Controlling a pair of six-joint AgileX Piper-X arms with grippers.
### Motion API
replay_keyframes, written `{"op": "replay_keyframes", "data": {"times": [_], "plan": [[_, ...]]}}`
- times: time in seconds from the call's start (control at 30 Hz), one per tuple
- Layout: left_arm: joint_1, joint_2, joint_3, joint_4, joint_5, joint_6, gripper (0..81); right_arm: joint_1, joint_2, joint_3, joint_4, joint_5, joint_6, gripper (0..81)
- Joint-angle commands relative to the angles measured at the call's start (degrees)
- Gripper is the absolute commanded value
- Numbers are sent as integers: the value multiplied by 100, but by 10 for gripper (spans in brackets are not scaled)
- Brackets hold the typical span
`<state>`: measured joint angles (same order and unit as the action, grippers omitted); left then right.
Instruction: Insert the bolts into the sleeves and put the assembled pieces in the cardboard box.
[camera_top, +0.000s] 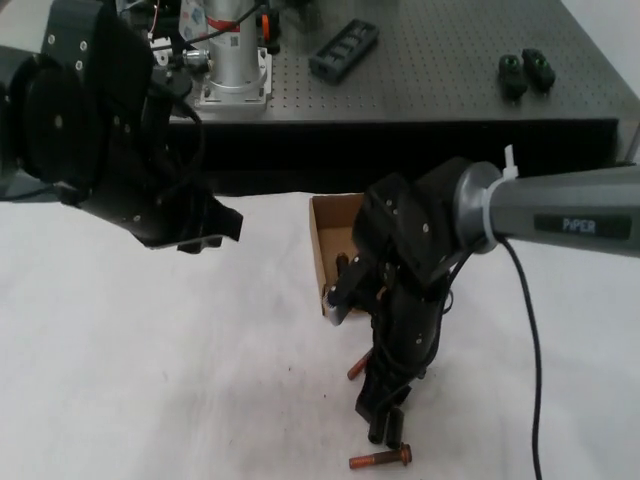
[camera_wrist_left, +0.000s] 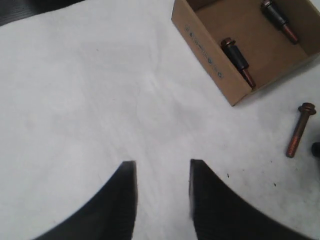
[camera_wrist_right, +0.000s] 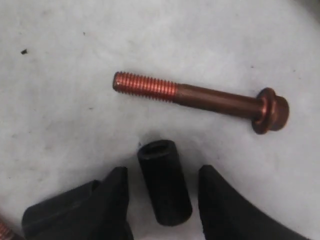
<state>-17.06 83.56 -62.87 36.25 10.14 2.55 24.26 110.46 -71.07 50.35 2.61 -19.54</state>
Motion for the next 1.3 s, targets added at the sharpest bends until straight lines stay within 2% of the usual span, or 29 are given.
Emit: {"op": "replay_keyframes", "data": {"times": [0.0,0.1,0.2,0.23,0.37,0.57,0.83,0.97,1.1,1.27], "plan": [[5,-51,-26,30,53,206,257,58,150,-57,-87,-6,-81,322],[5,-40,-26,30,305,277,257,58,148,-57,-234,66,-81,218],[-34,14,-26,-16,476,520,257,58,148,-57,-234,64,-81,47],[-59,42,-37,-40,477,593,257,44,148,-57,-187,103,-81,18],[-236,250,-49,-112,629,879,251,-69,114,-57,1,424,-35,16],[-898,928,-463,23,727,1004,230,-583,-805,331,-42,-12,510,16],[-1647,2422,-2202,1074,675,1253,230,-1618,-3057,1839,7,-130,851,16],[-1992,3191,-3111,1720,612,1429,230,-2145,-4177,2569,96,-414,972,16],[-2262,3939,-3943,2337,50,1745,230,-2436,-5095,3080,134,-576,1148,16],[-2416,4649,-4718,2838,-11,1765,230,-2543,-5786,3407,251,-687,1228,16]]}}
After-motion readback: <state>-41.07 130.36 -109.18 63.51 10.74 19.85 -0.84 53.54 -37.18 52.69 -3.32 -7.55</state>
